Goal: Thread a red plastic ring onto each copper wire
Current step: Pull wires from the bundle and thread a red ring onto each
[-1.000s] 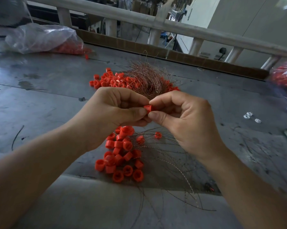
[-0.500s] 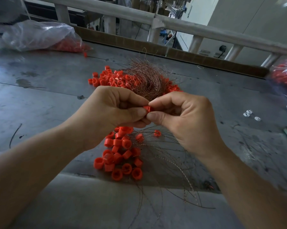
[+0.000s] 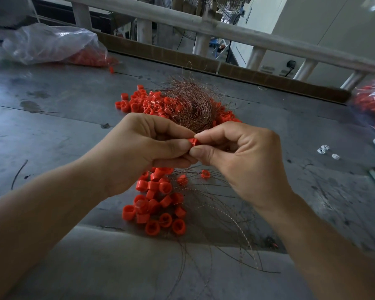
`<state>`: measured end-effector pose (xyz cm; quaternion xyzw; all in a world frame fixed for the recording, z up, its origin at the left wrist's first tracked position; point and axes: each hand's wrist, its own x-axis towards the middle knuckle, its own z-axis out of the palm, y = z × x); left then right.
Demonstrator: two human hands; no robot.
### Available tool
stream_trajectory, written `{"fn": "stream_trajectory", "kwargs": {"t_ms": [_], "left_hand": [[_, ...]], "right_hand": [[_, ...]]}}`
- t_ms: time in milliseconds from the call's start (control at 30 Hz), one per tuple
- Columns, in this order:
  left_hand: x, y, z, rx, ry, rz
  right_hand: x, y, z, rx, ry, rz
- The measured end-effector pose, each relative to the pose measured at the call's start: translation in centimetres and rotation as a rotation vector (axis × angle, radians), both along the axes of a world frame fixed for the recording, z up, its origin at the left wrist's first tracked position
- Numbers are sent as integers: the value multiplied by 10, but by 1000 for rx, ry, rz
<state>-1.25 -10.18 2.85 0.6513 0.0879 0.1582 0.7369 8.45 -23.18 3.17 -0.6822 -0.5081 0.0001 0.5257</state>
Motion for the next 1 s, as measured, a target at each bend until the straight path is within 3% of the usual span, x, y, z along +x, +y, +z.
{"fn": "stream_trajectory", "kwargs": {"t_ms": [267,500,700,900,1000], "left_hand": [[-1,2,1,13,5,-88],[-4,10,1,-11,46,-231],[-4,12,-1,-108,15,-308],[-4,-4,-2,230,-24,-158],[-5,-6,-3,246,-52,-151]], "right_hand": [[6,2,0,-19,65,36],[12,0,1,-132,149,196],[8,-2,6,-250,-99,211],[6,1,-1,-295,-208,148],[3,2,-2,-300,-202,138]]}}
